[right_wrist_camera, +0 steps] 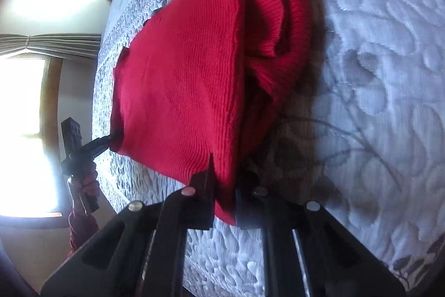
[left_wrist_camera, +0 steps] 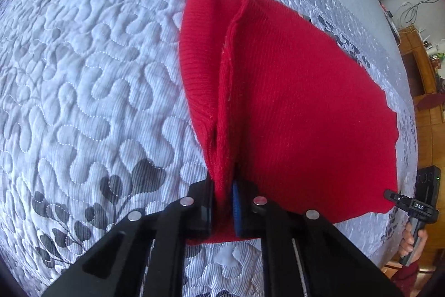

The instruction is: Fold small clothes

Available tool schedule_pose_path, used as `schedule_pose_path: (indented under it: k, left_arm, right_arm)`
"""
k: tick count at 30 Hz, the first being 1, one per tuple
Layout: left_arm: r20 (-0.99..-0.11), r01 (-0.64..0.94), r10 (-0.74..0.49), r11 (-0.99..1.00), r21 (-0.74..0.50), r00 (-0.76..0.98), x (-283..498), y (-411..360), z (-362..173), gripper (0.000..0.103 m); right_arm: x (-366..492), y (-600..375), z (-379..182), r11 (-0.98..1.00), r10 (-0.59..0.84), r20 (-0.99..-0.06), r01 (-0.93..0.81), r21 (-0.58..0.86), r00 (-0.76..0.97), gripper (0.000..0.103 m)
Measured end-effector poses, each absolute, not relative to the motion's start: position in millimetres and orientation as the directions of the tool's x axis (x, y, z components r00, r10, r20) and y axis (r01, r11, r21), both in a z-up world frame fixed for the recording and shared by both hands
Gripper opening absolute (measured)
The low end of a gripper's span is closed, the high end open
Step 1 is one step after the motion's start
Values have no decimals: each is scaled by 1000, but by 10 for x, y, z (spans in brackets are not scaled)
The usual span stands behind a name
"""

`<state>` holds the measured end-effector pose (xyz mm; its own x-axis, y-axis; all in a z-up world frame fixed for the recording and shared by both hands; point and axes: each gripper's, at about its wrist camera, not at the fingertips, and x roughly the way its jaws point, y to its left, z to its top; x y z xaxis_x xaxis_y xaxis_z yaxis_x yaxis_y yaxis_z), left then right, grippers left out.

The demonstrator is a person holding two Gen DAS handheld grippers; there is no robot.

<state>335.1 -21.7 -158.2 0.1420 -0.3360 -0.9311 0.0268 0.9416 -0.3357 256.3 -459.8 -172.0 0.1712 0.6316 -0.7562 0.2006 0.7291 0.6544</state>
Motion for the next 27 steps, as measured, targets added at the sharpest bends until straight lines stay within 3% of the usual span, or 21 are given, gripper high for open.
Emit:
schedule_pose_path:
  k: [20,27]
  left_arm:
    - [-942,155,-317,942,-298,110,2042,-431,-1306,11]
    - [-963,179,-231,962,-206,136,1798,-565,-1481,12]
  right_arm:
    - [1295,-4628,-1366,809,551,-828,175,561,106,9]
    - [1190,-4494,-1477,862,465,-880,178,475,99,10]
